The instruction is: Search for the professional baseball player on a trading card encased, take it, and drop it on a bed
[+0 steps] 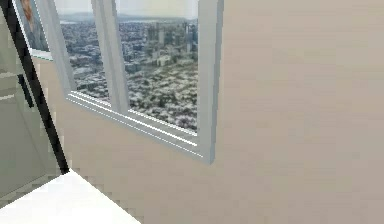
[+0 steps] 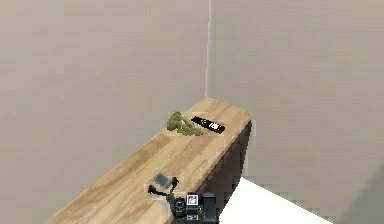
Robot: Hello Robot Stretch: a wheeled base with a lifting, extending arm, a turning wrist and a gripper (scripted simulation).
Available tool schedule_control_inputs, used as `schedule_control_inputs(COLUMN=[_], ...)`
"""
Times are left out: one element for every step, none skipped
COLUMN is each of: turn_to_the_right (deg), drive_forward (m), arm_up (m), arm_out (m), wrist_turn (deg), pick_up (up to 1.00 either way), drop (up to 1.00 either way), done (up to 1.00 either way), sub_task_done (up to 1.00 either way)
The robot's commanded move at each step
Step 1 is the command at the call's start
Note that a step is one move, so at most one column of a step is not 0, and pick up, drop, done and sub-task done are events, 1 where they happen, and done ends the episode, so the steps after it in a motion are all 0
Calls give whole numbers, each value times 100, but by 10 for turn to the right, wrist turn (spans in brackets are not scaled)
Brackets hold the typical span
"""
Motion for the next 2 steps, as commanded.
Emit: schedule_control_inputs(turn_to_the_right=[0,0], drive_forward=[0,0], arm_up=[0,10], arm_out=[0,0], wrist_turn=[0,0], pick_up=[100,0], drop=[0,0], done=[0,0], sub_task_done=[0,0])
